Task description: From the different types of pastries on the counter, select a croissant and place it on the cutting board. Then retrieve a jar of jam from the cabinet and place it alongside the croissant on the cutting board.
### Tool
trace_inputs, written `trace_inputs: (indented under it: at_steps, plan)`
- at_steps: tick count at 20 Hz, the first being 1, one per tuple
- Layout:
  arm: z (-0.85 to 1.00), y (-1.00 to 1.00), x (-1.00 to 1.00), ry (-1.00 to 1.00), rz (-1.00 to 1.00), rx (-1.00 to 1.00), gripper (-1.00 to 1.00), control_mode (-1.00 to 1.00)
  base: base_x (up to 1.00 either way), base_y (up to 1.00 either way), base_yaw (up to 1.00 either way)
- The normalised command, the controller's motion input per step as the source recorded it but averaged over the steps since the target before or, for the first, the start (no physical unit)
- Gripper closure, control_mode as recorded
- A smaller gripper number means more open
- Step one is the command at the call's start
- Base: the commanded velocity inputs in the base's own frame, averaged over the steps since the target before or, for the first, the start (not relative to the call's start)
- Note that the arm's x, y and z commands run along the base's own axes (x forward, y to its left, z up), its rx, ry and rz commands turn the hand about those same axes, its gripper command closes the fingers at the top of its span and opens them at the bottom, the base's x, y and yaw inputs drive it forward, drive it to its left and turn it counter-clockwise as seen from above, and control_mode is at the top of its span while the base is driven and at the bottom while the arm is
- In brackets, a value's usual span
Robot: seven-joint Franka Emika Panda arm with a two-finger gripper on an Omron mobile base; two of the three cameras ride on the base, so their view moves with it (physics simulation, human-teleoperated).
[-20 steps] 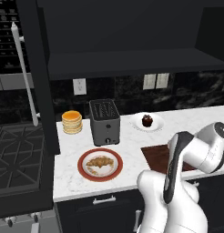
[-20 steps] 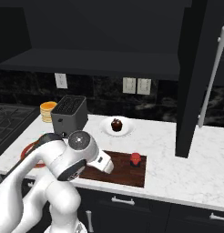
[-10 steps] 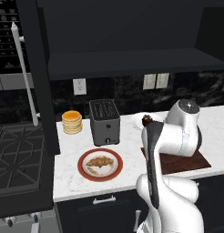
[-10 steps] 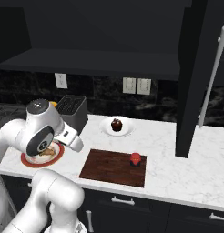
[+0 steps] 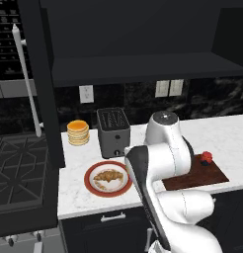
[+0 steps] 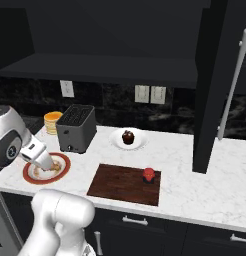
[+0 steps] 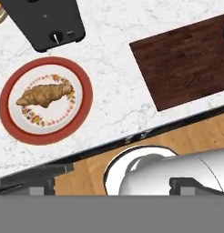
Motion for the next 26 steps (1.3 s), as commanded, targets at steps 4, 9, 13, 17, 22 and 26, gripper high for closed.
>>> trace_inputs:
  at_steps: [4, 9, 13, 17, 22, 26]
  plan:
    - [-0.18, -0.23, 0.88, 0.03, 0.00, 0.14, -1.00, -1.00, 0.00, 0.00, 0.00]
    - [-0.16, 0.14, 0.54, 0.04, 0.00, 0.15, -1.00, -1.00, 0.00, 0.00, 0.00]
    - [-0.57, 0.83, -0.42, 0.00, -0.06, 0.04, -1.00, -1.00, 0.00, 0.00, 0.00]
    - [-0.33, 0.17, -0.12, 0.00, -0.09, 0.11, -1.00, -1.00, 0.00, 0.00, 0.00]
    - [-0.35, 0.07, 0.80, 0.00, -0.20, 0.05, -1.00, -1.00, 0.00, 0.00, 0.00]
    - [-0.18, 0.31, -0.01, 0.00, -0.12, 0.09, -1.00, -1.00, 0.00, 0.00, 0.00]
